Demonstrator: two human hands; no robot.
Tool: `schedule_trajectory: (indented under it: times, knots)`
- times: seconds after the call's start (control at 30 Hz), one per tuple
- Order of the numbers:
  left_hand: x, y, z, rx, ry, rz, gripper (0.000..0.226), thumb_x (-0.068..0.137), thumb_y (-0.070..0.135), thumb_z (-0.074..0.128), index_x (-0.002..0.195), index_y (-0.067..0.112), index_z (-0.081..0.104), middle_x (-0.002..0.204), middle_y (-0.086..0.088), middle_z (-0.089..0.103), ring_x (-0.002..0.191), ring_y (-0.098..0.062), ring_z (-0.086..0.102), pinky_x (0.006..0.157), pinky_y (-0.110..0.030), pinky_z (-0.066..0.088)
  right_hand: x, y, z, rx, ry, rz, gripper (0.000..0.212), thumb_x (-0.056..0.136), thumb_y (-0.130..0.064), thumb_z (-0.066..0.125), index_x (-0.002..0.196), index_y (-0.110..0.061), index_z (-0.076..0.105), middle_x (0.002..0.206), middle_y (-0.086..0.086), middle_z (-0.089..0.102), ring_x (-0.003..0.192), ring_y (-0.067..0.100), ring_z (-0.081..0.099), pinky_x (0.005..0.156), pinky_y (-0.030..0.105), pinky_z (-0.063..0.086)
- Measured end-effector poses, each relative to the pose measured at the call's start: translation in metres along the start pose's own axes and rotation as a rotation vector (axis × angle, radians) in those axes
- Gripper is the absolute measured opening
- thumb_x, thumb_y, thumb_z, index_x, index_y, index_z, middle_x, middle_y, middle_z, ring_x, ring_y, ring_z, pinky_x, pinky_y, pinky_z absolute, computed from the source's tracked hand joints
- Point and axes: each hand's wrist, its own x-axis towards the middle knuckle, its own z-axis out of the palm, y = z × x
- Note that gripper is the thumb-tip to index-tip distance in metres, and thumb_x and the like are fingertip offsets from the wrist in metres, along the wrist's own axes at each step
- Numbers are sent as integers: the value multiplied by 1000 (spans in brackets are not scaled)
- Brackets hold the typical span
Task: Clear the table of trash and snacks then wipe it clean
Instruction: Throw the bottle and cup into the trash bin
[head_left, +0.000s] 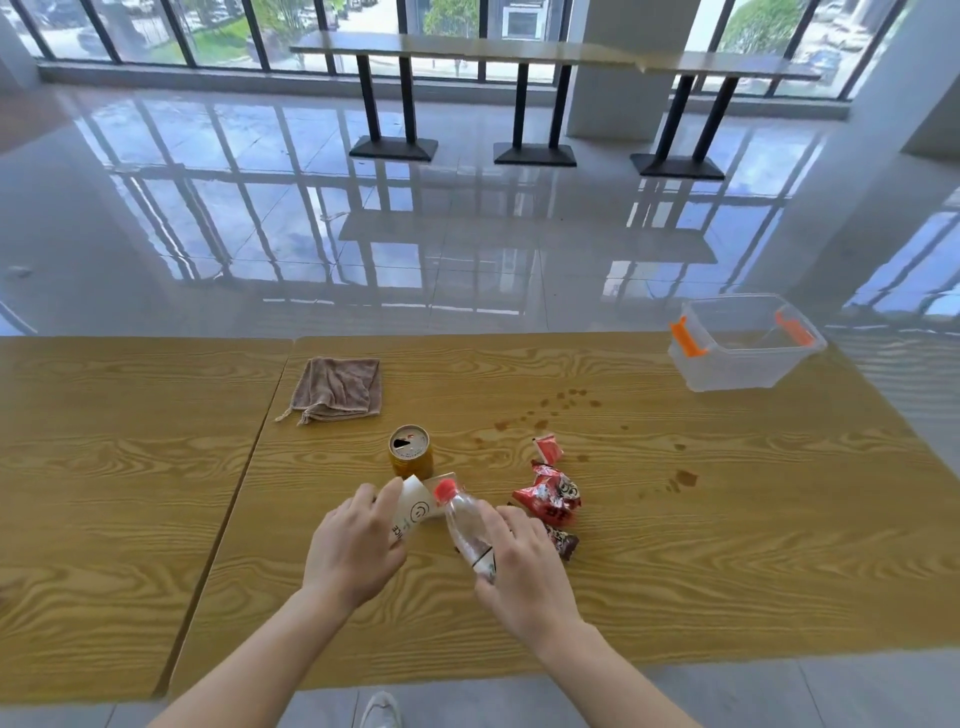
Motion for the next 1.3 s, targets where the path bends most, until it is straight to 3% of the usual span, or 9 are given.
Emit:
schedule_trajectory:
  times: [0.2, 0.43, 0.6, 0.73, 0.9, 1.03, 1.2, 1.3]
  knots:
    - [-14, 65, 3, -35, 20, 28, 71, 75, 31, 67, 141, 25, 43, 101, -2, 55, 83, -26, 59, 58, -34, 39, -31, 36, -29, -4, 46, 17, 80, 79, -19, 68, 150, -26, 30, 133, -1, 48, 108, 22, 46, 93, 32, 45]
    - [-14, 116, 8, -69, -6, 137, 69, 77, 36, 65, 141, 26, 39, 110, -2, 54, 93, -25, 59, 66, -37, 49, -71, 68, -47, 17, 176, 132, 84, 76, -18, 66, 150, -29, 28, 131, -2, 51, 111, 21, 48, 98, 31, 43]
    - [-11, 150, 17, -162, -60, 249, 75, 75, 40, 66, 143, 30, 35, 114, 1, 53, 95, -24, 59, 65, -36, 52, -111, 82, -53, 17, 314, 312, 88, 72, -15, 73, 147, -31, 29, 128, -2, 54, 113, 20, 50, 97, 27, 43]
    - [-22, 179, 31, -222, -135, 377, 74, 74, 43, 67, 140, 32, 35, 107, 6, 50, 87, -19, 57, 62, -36, 54, -158, 86, -52, 74, 420, 512, 92, 70, -13, 73, 144, -40, 26, 127, -4, 53, 112, 20, 50, 90, 32, 49]
    - [-58, 224, 51, -232, -238, 536, 70, 74, 44, 67, 137, 35, 38, 110, 5, 52, 92, -20, 59, 70, -40, 57, -235, 97, -47, 72, 466, 744, 85, 73, -21, 78, 146, -28, 35, 130, -3, 51, 113, 22, 52, 89, 30, 46]
    - [-95, 267, 69, -209, -304, 639, 61, 75, 42, 63, 131, 36, 40, 113, 8, 52, 94, -20, 58, 70, -37, 53, -299, 110, -40, 93, 520, 871, 81, 76, -20, 75, 146, -25, 36, 133, -1, 51, 117, 22, 49, 90, 29, 46]
    - [-158, 319, 109, -169, -361, 739, 65, 77, 42, 65, 135, 35, 38, 105, 12, 46, 84, -10, 50, 52, -18, 32, -385, 138, -16, 167, 587, 1000, 86, 78, -22, 77, 150, -22, 30, 135, 1, 51, 122, 21, 49, 92, 29, 48]
    - [-200, 342, 153, -165, -426, 750, 65, 77, 42, 68, 134, 37, 39, 106, 15, 44, 89, -10, 49, 55, -12, 28, -435, 166, 13, 240, 602, 1089, 93, 79, -24, 77, 153, -22, 22, 137, 2, 50, 125, 23, 49, 94, 34, 47]
